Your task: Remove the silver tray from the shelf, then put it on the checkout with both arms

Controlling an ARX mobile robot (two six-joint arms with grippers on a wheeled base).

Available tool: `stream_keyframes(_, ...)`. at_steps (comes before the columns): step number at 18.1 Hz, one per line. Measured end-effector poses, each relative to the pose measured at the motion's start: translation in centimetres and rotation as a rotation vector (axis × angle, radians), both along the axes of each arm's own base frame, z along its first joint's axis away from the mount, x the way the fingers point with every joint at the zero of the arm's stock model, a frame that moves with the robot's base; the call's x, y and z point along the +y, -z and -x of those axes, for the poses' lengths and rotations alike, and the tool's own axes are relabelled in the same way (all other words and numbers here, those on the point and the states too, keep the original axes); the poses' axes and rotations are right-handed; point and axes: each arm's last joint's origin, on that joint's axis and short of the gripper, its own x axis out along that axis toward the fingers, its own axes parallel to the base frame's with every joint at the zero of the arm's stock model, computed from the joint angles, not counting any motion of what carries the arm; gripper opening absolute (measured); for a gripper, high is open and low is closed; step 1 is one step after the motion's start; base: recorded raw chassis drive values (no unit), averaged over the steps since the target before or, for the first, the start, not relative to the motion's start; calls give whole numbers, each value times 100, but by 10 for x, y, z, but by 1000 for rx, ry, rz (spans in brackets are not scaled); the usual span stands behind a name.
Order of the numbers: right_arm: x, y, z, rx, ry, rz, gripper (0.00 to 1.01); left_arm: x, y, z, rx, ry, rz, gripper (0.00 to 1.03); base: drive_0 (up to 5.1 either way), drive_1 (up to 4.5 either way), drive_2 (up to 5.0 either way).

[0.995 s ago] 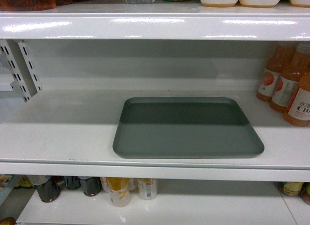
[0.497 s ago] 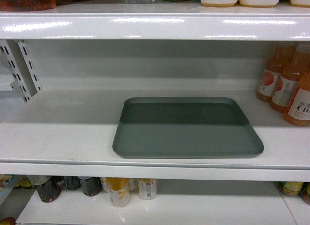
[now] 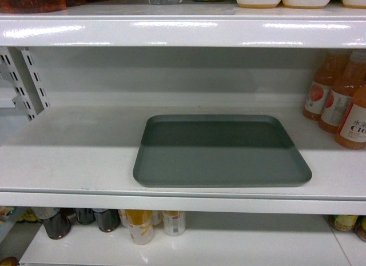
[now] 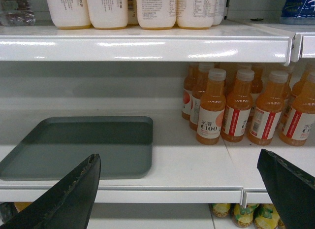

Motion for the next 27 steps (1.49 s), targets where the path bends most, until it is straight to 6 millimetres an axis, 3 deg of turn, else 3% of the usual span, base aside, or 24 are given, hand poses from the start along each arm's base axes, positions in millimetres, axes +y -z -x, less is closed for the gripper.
stream_keyframes(4, 0, 0, 0, 1, 0, 0, 98, 0, 0, 0, 0, 0, 0, 98, 0, 0, 0)
stream_keyframes(5, 0, 2, 0, 125, -49, 5, 98, 0, 2, 0, 28, -14, 3, 98, 0, 0, 0)
stream_keyframes(6, 2, 4, -7, 289, -130, -5, 98, -3, 1, -2, 235, -116, 16, 98, 0, 0, 0)
stream_keyframes(7, 5, 7, -21, 372, -190, -17, 98, -9, -6, -21, 389, -227, 17, 98, 0, 0, 0)
stream_keyframes(8, 6, 11, -33, 413, -194, -18, 98, -11, -5, -37, 424, -243, 16, 98, 0, 0, 0)
stream_keyframes(11, 10, 21, -78, 494, -210, -22, 98, -27, 5, -95, 525, -120, 61, 98, 0, 0, 0)
stream_keyframes(17, 28, 54, -172, 628, -228, -63, 98, -73, 54, -199, 705, 22, 55, 98, 0, 0, 0)
stream_keyframes(22, 38, 76, -234, 694, -197, -106, 98, -94, 81, -258, 773, 11, 57, 98, 0, 0, 0)
stream_keyframes(27, 48, 93, -285, 724, -143, -106, 98, -108, 99, -301, 812, 4, 69, 98, 0, 0, 0)
